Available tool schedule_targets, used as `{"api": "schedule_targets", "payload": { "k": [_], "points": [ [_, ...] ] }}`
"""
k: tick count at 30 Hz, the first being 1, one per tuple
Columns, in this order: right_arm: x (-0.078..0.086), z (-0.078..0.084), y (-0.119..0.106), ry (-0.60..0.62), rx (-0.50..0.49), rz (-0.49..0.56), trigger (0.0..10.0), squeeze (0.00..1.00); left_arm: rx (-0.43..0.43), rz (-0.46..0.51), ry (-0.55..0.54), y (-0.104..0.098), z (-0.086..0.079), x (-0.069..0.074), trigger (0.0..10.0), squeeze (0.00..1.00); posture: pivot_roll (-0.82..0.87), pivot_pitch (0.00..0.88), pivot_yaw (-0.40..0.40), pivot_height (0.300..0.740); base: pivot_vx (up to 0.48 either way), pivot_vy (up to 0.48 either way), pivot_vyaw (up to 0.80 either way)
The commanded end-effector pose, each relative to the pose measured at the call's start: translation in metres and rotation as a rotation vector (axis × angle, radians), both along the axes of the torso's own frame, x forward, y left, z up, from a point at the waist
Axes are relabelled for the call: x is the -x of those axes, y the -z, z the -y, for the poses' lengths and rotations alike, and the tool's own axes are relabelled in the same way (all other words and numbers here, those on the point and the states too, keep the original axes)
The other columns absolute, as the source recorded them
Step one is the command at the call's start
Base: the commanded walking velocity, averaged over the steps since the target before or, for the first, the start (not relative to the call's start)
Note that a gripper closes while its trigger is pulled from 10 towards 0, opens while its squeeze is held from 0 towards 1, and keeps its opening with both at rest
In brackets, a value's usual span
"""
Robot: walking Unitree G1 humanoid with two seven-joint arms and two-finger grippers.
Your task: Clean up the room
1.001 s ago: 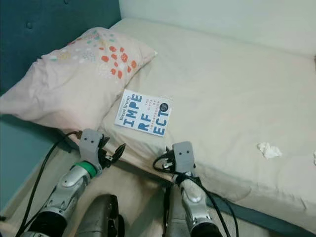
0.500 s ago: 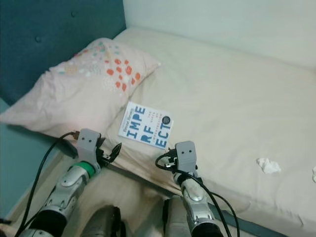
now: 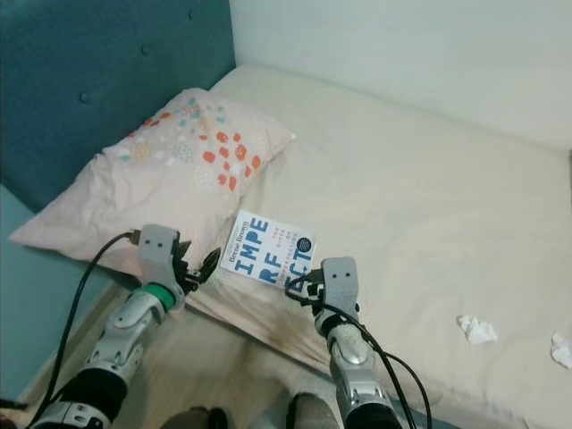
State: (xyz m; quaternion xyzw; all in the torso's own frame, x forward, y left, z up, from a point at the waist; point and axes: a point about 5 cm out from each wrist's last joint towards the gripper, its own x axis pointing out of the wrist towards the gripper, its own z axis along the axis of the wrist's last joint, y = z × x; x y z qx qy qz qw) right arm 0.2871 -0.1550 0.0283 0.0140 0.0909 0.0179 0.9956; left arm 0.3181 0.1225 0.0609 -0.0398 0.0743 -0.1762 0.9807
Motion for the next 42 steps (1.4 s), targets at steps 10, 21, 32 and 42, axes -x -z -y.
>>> {"api": "schedule_targets", "payload": {
  "k": [10,21,32,42],
  "points": [
    [-0.003,0.006,0.0,0.034,-0.133,-0.012,10.0,0.0,-0.051,-0.09,-0.041,0.017,-0.007,0.005,10.0,0.0,-0.01,0.061,0.059,0.74,0.0,0.0,0.0],
    [0.001,-0.007,0.008,-0.047,0.008,-0.062,10.0,0.0,-0.03,-0.081,-0.076,0.015,-0.007,0.002,10.0,0.0,-0.03,0.064,0.07,0.74,0.0,0.0,0.0],
    [0.006,-0.001,0.015,-0.016,-0.016,-0.086,10.0,0.0,-0.073,-0.077,-0.082,0.017,-0.005,0.003,10.0,0.0,-0.04,0.075,0.068,0.74,0.0,0.0,0.0],
    [0.009,-0.011,0.018,-0.061,-0.023,-0.104,10.0,0.0,-0.108,-0.076,-0.105,0.02,-0.003,0.005,10.0,0.0,-0.03,0.08,0.059,0.74,0.0,0.0,0.0]
  ]
}}
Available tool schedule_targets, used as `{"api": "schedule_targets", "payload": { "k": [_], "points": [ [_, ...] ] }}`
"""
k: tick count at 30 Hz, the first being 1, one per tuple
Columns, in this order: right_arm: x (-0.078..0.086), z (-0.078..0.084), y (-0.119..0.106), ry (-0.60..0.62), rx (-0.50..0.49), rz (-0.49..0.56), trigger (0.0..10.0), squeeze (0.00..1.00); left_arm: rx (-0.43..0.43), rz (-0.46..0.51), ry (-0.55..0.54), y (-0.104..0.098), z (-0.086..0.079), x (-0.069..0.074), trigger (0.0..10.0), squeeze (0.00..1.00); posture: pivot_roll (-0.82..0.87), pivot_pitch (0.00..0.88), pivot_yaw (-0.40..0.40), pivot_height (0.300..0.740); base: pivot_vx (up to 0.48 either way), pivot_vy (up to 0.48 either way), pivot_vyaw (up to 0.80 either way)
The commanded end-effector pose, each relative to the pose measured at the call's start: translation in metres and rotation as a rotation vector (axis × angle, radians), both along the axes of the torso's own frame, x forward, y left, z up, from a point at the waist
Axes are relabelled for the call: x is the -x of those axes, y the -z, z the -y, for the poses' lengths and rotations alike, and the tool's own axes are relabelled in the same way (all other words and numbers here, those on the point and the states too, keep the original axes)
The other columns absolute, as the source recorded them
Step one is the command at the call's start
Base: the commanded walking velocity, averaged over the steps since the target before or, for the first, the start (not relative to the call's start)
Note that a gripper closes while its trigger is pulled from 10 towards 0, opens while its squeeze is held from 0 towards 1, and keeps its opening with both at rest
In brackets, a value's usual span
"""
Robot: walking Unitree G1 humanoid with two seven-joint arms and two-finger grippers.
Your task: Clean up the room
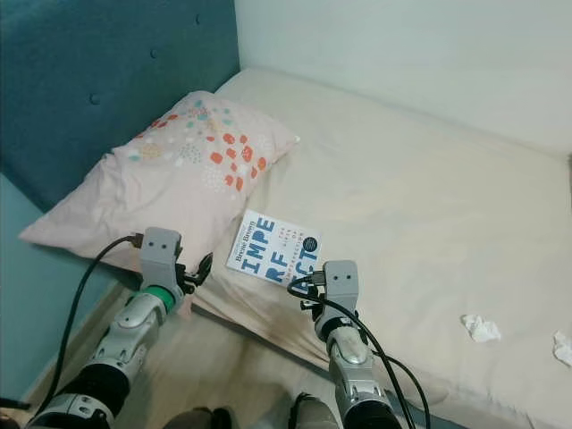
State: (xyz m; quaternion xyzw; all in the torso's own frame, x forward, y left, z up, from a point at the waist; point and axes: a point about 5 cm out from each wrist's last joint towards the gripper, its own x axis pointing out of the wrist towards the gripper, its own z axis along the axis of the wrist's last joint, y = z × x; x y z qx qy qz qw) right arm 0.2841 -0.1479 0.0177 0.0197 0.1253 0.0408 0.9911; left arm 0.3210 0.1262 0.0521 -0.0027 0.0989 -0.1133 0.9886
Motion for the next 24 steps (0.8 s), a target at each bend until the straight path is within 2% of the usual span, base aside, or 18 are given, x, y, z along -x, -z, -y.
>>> {"api": "schedule_targets", "payload": {
  "k": [1,6,10,16,19,24],
  "points": [
    [0.007,-0.005,0.008,-0.021,-0.009,-0.037,10.0,0.0,-0.019,-0.041,0.024,0.012,0.002,0.008,10.0,0.0,-0.03,0.08,0.059,0.74,0.0,0.0,0.0],
    [0.011,-0.004,0.012,-0.025,-0.005,-0.057,10.0,0.0,-0.078,-0.041,0.048,0.017,0.002,0.013,10.0,0.0,-0.03,0.084,0.048,0.74,0.0,0.0,0.0],
    [0.015,0.002,0.018,-0.013,0.001,-0.098,10.0,0.0,-0.067,-0.036,0.055,0.015,0.003,0.014,10.0,0.0,-0.03,0.086,0.032,0.74,0.0,0.0,0.0],
    [0.016,0.009,0.019,0.038,-0.025,-0.093,10.0,0.0,-0.066,-0.069,0.017,0.021,-0.002,0.018,10.0,0.0,-0.02,0.086,0.034,0.74,0.0,0.0,0.0],
    [0.016,0.014,0.018,0.041,0.012,-0.085,10.0,0.0,-0.073,-0.038,0.021,0.017,-0.001,0.017,10.0,0.0,0.0,0.088,0.021,0.74,0.0,0.0,0.0],
    [0.014,0.011,0.019,0.036,-0.012,-0.106,10.0,0.0,-0.068,-0.04,0.013,0.015,-0.006,0.015,10.0,0.0,0.0,0.079,0.022,0.74,0.0,0.0,0.0]
  ]
}}
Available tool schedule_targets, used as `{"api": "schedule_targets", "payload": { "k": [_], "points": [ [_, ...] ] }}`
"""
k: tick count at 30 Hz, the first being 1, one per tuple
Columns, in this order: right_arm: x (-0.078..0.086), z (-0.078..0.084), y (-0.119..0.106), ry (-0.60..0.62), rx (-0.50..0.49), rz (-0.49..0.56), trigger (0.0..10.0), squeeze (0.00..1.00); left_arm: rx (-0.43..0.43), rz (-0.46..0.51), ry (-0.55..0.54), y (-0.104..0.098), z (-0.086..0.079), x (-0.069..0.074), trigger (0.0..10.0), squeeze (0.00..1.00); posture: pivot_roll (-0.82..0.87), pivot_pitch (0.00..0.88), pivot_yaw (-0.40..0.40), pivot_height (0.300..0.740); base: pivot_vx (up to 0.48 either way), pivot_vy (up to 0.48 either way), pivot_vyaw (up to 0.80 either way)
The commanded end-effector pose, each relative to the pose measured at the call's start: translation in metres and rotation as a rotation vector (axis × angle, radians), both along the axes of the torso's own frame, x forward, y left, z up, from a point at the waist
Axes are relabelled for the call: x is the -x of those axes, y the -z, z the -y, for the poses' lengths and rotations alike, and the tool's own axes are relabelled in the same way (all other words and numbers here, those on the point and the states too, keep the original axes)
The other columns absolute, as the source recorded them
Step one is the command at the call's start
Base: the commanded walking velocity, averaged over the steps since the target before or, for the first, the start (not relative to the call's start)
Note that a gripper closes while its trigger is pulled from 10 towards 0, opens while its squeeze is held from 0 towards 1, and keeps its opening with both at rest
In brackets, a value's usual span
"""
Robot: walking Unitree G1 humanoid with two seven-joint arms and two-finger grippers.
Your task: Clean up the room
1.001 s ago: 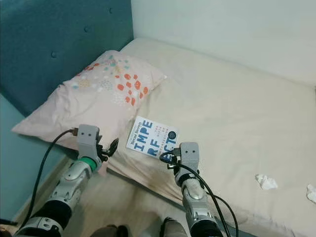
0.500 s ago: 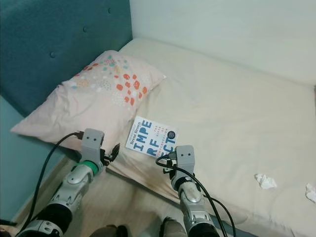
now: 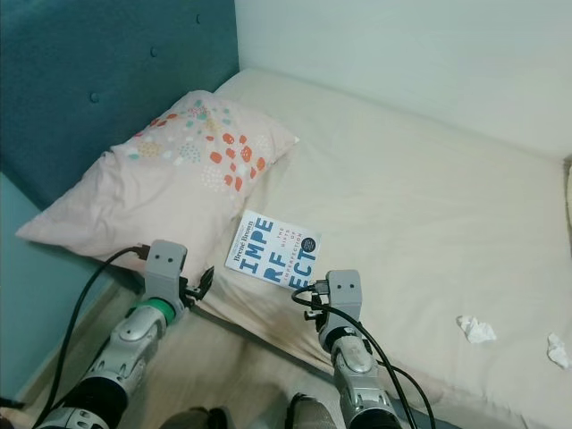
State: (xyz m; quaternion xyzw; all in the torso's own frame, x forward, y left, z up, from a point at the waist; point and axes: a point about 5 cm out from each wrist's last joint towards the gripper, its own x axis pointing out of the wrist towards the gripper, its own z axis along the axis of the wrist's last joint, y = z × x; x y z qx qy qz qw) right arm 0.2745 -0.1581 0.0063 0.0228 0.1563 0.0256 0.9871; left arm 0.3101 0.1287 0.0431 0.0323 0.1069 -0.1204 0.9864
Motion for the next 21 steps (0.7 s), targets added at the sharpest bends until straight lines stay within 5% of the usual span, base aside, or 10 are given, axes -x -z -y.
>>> {"api": "schedule_targets", "payload": {
  "k": [1,7,21],
  "points": [
    [0.004,0.0,0.007,0.007,-0.013,-0.044,10.0,0.0,0.004,-0.032,-0.01,0.006,-0.005,0.004,10.0,0.0,0.0,0.078,0.023,0.74,0.0,0.0,0.0],
    [0.0,0.0,0.006,0.021,-0.016,-0.056,10.0,0.0,-0.019,-0.053,-0.065,0.008,-0.014,0.001,10.0,0.0,-0.01,0.071,0.027,0.74,0.0,0.0,-0.07],
    [-0.005,-0.007,0.003,-0.032,0.0,-0.049,10.0,0.0,0.052,-0.051,-0.066,0.002,-0.006,-0.003,10.0,0.0,-0.03,0.083,0.045,0.74,0.0,0.0,-0.8]
  ]
}}
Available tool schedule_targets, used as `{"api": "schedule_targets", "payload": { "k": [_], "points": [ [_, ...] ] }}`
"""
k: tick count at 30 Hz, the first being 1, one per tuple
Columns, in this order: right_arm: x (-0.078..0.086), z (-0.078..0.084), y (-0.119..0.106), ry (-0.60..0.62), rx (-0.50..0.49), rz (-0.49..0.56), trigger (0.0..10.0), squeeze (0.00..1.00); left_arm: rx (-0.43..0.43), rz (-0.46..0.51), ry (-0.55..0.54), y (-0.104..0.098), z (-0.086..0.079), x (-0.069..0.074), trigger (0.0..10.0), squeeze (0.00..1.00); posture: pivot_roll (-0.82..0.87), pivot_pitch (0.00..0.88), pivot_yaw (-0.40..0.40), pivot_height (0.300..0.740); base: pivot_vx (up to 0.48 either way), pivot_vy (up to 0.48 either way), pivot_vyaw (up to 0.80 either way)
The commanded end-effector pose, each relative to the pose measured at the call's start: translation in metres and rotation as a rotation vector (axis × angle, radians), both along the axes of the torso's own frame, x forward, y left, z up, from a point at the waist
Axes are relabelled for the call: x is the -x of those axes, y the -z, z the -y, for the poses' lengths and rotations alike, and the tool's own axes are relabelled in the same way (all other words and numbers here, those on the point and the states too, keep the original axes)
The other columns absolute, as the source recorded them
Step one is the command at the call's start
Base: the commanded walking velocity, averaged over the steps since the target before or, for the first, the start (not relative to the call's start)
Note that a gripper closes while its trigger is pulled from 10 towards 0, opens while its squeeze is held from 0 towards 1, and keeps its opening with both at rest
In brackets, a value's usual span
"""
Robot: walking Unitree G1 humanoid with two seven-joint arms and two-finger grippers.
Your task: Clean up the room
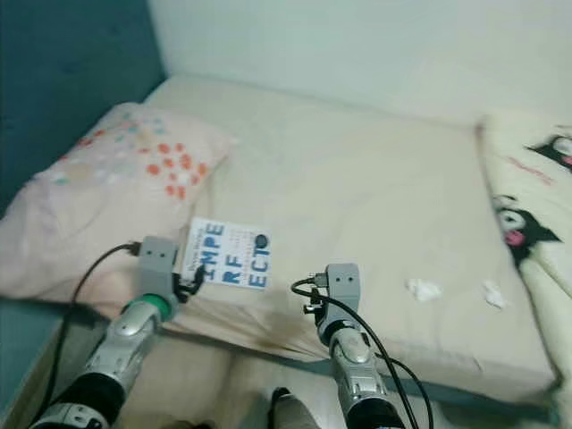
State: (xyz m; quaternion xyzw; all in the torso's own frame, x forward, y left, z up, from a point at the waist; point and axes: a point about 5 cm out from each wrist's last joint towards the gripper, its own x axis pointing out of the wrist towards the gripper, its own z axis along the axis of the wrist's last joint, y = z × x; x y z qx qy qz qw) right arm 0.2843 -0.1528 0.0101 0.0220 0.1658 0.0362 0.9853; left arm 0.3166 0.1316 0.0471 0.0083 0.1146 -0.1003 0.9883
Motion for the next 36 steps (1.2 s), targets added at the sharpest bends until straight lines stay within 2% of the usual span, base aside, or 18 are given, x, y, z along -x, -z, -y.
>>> {"api": "schedule_targets", "payload": {
  "k": [1,3,13,16,25,30,36],
  "points": [
    [0.005,-0.002,0.006,-0.01,0.0,-0.029,10.0,0.0,0.014,-0.034,-0.023,0.006,-0.003,0.003,10.0,0.0,-0.03,0.083,0.045,0.74,0.0,0.0,-0.8],
    [0.004,-0.001,0.006,-0.004,-0.008,-0.029,10.0,0.0,-0.002,-0.017,-0.03,0.004,-0.003,0.002,10.0,0.0,-0.02,0.085,0.04,0.74,0.0,0.0,-0.8],
    [0.005,0.002,0.004,0.01,-0.008,-0.01,10.0,0.0,0.023,-0.015,-0.064,0.003,-0.006,0.001,10.0,0.0,-0.03,0.079,0.042,0.74,0.0,0.0,-0.8],
    [0.005,0.004,0.003,0.014,0.012,0.01,10.0,0.0,0.051,-0.014,-0.102,0.002,-0.008,0.0,10.0,0.0,-0.02,0.077,0.041,0.74,0.0,0.0,0.0],
    [0.004,0.002,0.0,-0.021,-0.004,0.029,10.0,0.0,0.013,0.016,-0.024,-0.001,0.001,0.002,10.0,0.0,-0.02,0.08,0.029,0.74,0.0,0.0,0.0],
    [-0.003,0.001,-0.008,-0.041,0.008,0.074,10.0,0.0,0.02,0.0,-0.095,0.001,-0.005,0.003,10.0,0.0,0.0,0.072,0.017,0.74,0.0,0.0,0.0],
    [-0.004,-0.004,-0.008,-0.064,0.016,0.068,10.0,0.0,0.005,0.015,-0.072,-0.001,-0.004,0.002,10.0,0.0,0.0,0.069,0.015,0.74,0.0,0.0,0.0]
  ]
}}
